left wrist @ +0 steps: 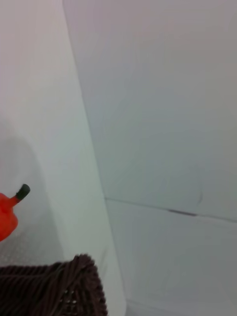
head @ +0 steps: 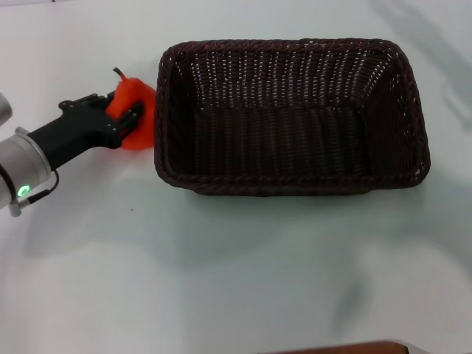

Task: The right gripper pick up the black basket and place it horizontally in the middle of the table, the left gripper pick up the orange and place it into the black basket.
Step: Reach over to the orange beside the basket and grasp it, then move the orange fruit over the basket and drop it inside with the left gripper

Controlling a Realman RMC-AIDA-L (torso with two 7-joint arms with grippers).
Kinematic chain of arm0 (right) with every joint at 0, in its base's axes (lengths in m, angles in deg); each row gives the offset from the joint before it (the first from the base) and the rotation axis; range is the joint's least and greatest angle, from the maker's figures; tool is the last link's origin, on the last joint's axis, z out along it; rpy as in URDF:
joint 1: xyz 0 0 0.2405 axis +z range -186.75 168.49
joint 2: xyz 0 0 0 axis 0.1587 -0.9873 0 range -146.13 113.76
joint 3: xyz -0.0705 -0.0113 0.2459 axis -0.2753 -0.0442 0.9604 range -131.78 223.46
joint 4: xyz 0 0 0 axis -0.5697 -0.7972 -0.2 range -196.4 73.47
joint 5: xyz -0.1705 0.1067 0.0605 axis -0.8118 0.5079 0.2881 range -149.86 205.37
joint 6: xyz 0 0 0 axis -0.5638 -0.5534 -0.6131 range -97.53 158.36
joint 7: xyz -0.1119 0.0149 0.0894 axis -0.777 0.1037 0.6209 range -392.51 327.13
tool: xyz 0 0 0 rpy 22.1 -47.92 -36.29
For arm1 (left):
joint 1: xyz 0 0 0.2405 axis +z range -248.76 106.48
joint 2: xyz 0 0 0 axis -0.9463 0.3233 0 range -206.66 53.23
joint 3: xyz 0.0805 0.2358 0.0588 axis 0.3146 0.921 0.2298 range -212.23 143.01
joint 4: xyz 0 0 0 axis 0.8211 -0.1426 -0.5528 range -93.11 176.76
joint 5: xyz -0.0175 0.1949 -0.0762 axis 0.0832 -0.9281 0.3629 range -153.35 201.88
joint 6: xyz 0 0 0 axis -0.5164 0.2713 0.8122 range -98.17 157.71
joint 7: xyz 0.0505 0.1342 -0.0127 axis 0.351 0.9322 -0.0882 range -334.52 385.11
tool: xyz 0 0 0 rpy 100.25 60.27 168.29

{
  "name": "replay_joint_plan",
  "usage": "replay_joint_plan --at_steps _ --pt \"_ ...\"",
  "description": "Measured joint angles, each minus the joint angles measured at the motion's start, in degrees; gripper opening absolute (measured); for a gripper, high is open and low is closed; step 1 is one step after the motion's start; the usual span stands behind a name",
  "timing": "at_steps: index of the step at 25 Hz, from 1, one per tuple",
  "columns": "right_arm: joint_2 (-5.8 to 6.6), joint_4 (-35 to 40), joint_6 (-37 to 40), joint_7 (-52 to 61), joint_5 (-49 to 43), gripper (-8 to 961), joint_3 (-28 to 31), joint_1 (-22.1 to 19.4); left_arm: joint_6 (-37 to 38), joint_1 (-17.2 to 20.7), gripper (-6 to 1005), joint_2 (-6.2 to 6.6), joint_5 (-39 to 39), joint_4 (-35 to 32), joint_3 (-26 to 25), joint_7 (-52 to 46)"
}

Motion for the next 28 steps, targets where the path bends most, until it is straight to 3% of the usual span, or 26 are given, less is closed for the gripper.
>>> replay_joint_plan --at_steps 1,9,19,24,28 --pt "0.0 -0.04 0.05 0.0 0.0 775 0.0 0.07 -0.32 0.14 425 0.04 0.01 0.06 -0.37 0.0" --pt "0.14 -1.38 0.28 0.0 0.04 775 0.08 0.34 -3.43 1.7 348 0.28 0.01 0.94 -4.74 0.0" --pt "-0.03 -1.46 0.3 0.31 0.16 775 0.09 0.8 -17.13 4.83 287 0.65 0.15 6.9 -15.5 -2.17" --pt "-0.13 -1.74 0.4 0.06 0.2 776 0.0 1.39 -26.21 4.68 254 0.25 0.28 9.56 -15.44 -3.56" --pt "-0.13 -2.08 0.59 0.04 0.22 776 0.04 1.71 -29.5 3.29 207 -0.17 2.65 8.91 -11.38 -3.55"
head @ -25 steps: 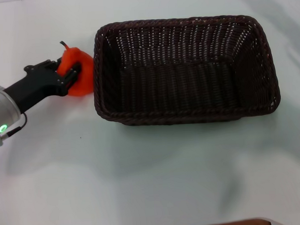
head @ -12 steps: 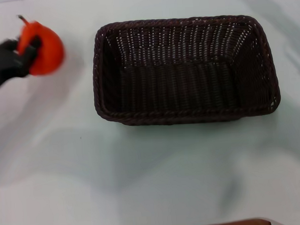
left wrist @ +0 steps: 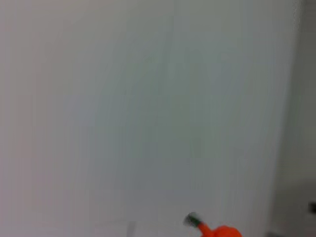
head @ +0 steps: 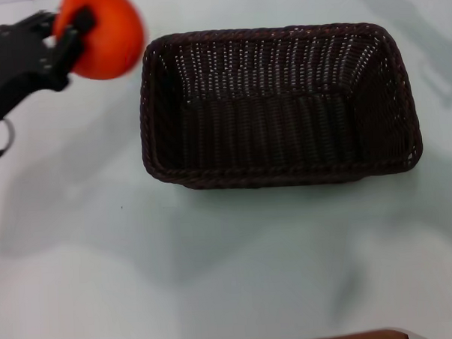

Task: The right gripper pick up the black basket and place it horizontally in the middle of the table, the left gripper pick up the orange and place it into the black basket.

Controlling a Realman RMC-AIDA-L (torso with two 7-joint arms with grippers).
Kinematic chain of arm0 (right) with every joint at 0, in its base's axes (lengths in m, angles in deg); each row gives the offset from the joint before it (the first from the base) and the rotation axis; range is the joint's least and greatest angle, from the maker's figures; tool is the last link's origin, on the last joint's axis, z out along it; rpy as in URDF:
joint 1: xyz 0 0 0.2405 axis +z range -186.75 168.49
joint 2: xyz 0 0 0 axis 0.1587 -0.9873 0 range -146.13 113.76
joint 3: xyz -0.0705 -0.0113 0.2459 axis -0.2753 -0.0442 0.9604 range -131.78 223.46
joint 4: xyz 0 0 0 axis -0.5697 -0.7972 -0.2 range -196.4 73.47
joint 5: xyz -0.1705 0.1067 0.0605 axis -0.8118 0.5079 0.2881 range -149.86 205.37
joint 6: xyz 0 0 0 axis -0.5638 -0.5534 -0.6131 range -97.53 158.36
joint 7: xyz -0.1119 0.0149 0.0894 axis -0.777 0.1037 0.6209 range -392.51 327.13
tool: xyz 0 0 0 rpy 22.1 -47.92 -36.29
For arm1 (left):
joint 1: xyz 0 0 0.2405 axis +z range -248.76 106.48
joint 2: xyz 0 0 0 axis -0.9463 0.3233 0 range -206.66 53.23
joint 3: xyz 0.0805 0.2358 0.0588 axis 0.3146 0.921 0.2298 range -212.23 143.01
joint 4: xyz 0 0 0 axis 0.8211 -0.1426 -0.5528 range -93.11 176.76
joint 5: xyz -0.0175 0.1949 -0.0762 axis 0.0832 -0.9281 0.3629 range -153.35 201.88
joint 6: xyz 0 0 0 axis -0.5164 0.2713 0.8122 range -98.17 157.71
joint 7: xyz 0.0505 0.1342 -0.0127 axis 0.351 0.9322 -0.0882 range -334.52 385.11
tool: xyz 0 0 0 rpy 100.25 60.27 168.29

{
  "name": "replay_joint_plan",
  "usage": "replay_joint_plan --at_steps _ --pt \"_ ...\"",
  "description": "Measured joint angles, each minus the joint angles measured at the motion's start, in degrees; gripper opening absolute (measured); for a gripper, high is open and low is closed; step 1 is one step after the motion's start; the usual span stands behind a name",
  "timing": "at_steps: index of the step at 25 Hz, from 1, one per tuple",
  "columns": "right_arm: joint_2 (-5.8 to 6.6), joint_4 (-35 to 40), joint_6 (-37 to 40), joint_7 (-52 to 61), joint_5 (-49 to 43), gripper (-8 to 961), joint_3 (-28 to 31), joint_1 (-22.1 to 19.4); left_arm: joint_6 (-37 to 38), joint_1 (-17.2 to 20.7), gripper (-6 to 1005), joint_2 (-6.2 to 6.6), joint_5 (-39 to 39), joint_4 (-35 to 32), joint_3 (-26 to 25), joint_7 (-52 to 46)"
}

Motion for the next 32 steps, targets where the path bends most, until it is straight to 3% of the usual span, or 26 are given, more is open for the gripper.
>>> replay_joint_plan --at_steps 8,14,18,25,28,29,32 --pt "0.62 0.17 1.58 -1.23 0.0 776 0.05 1.12 0.74 -3.58 136 -1.5 4.82 -3.42 12.45 3.06" --pt "0.61 -0.07 2.85 -3.23 0.03 776 0.2 1.09 0.96 -4.47 228 -1.79 9.15 -8.79 14.78 6.73" --pt "0.36 -0.1 2.94 -6.19 1.16 776 1.46 0.92 2.95 -4.42 317 -1.74 10.51 -9.85 14.99 9.05" --pt "-1.4 -3.38 1.89 -19.06 9.6 775 3.19 0.33 7.46 -4.29 473 -1.82 13.23 -11.86 15.16 12.81" --pt "-1.35 -7.69 2.04 -28.81 11.77 776 3.8 0.31 9.26 -3.71 712 -1.82 18.86 -13.94 14.46 17.09" --pt "-1.4 -10.79 2.23 -37.15 12.29 776 4.77 0.59 9.9 -3.47 748 -1.83 21.59 -15.21 13.87 18.92" --pt "-1.47 -14.25 2.39 -45.41 12.41 776 5.63 1.02 10.71 -2.62 854 -1.81 28.0 -18.57 11.44 23.29"
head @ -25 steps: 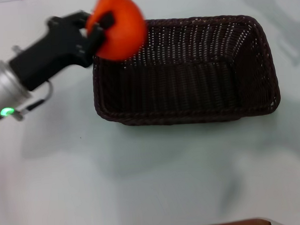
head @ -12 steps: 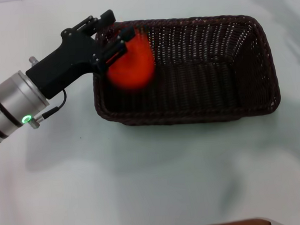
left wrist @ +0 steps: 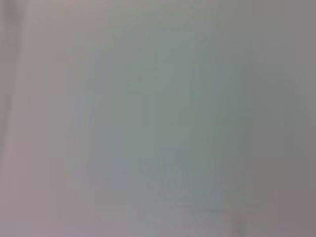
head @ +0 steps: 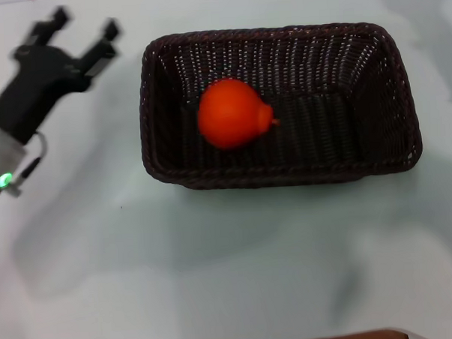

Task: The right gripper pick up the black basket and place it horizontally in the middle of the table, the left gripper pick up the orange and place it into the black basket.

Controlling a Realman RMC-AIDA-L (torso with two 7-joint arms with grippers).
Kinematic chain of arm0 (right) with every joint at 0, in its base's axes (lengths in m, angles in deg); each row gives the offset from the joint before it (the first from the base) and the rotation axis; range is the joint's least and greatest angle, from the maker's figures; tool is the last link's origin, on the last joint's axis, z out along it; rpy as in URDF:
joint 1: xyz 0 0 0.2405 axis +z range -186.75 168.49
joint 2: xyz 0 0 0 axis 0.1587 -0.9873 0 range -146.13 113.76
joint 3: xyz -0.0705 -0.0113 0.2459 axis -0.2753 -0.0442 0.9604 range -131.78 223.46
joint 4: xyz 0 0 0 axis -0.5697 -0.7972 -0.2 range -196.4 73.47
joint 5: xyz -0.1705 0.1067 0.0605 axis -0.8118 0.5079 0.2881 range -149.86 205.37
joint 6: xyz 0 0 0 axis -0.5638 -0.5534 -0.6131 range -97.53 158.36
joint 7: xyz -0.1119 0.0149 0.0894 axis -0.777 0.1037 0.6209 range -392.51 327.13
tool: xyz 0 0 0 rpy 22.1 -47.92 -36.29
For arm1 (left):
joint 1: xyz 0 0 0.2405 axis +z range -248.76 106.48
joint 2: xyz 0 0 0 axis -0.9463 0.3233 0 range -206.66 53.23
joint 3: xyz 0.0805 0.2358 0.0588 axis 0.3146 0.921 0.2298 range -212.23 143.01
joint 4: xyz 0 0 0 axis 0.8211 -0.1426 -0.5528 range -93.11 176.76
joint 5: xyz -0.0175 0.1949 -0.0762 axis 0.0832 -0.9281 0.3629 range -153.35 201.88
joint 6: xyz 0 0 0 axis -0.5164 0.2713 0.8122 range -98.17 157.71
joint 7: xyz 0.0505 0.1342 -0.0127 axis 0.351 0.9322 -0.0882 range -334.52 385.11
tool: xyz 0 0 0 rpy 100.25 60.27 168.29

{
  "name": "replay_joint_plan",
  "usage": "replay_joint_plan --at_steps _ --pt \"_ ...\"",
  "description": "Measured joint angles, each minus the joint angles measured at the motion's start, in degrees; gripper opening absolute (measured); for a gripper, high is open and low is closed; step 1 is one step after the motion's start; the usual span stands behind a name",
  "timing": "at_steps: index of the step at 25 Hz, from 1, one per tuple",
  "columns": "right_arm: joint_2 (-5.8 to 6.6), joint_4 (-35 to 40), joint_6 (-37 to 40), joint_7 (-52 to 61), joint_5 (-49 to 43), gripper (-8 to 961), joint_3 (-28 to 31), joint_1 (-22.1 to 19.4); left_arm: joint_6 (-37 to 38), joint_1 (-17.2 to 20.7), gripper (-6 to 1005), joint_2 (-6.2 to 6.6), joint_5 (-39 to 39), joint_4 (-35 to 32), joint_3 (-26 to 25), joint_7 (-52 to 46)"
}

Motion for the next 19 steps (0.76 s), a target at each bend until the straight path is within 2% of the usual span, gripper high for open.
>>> replay_joint_plan --at_steps 1,5,10,14,19 --pt "-0.03 -1.84 0.17 -4.49 0.01 776 0.43 0.27 0.11 0.52 890 0.01 1.83 -1.21 -1.28 1.56" --pt "-0.07 -8.03 1.06 -17.55 0.05 775 1.96 1.27 -0.01 1.94 891 -0.01 7.89 -4.53 -5.85 4.85" --pt "-0.21 -12.83 4.06 -27.13 -0.04 775 3.46 2.3 -2.14 4.04 891 -0.02 12.14 -6.27 -9.07 5.38" --pt "-0.23 -13.91 6.54 -30.43 -0.29 775 3.48 3.4 -6.07 6.44 891 -0.02 13.7 -7.21 -10.33 5.75" --pt "-0.21 -13.93 7.14 -31.36 0.0 775 4.03 4.34 -8.41 7.27 891 0.06 14.84 -9.17 -11.7 7.36"
